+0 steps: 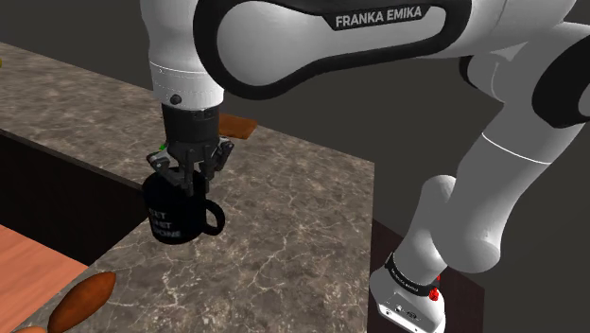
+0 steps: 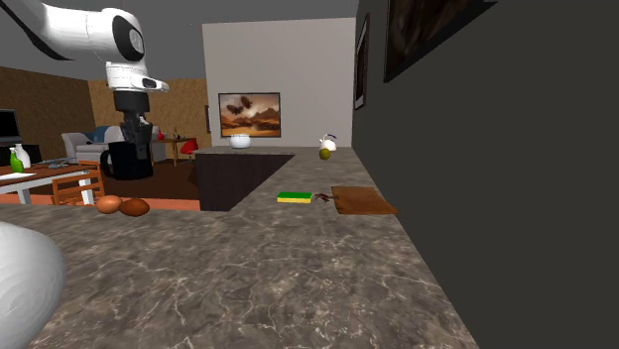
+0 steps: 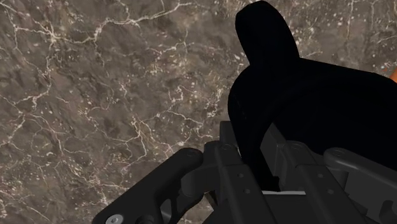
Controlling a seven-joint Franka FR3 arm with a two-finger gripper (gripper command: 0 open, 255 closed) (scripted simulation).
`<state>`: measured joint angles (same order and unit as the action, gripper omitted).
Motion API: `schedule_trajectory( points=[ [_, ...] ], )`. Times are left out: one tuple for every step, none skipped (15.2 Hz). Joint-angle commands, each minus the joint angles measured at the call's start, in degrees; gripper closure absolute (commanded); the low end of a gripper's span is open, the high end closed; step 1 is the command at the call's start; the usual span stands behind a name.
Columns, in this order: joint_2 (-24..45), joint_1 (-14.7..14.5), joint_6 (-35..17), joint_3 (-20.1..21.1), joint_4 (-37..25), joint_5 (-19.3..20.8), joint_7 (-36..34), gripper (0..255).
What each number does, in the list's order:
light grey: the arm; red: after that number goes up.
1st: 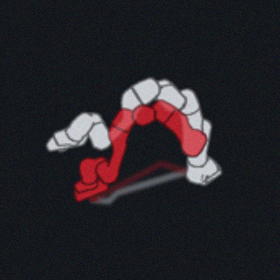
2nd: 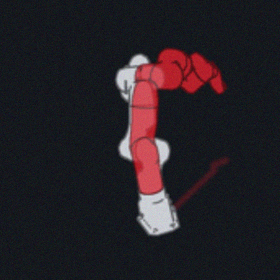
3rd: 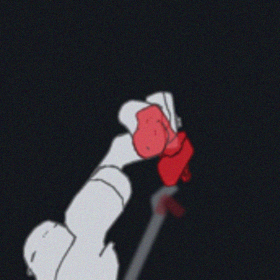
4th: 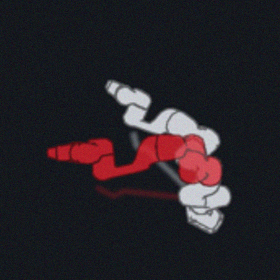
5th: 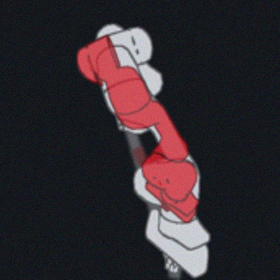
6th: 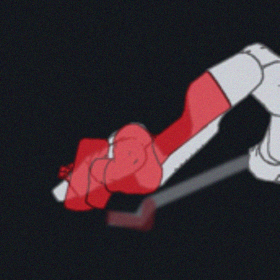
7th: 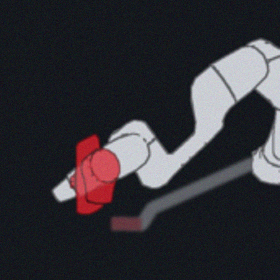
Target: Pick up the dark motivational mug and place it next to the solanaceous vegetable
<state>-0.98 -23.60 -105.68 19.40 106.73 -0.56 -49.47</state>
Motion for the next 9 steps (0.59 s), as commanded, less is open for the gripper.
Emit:
schedule_trajectory(
  points=[
    [1.1,-0.7,-0.4,0.8,-0.6,0.4,-1.7,255],
    [1.1,-0.7,-1.2,0.8,0.0,0.4,-1.8,255],
    [1.2,-0.8,-1.9,0.8,0.7,0.4,-1.8,255],
    [1.3,-0.8,-2.7,0.8,1.4,0.4,-1.8,255],
    [1.4,-0.8,-3.4,0.8,2.0,0.5,-1.8,255],
    [1.6,-0.8,-4.2,0.8,2.6,0.5,-1.9,255],
    [1.7,-0.8,-4.9,0.8,3.3,0.6,-1.9,255],
    [1.9,-0.8,-5.7,0.8,3.9,0.6,-1.9,255],
    [2.0,-0.8,-6.4,0.8,4.4,0.7,-2.0,255]
  ],
)
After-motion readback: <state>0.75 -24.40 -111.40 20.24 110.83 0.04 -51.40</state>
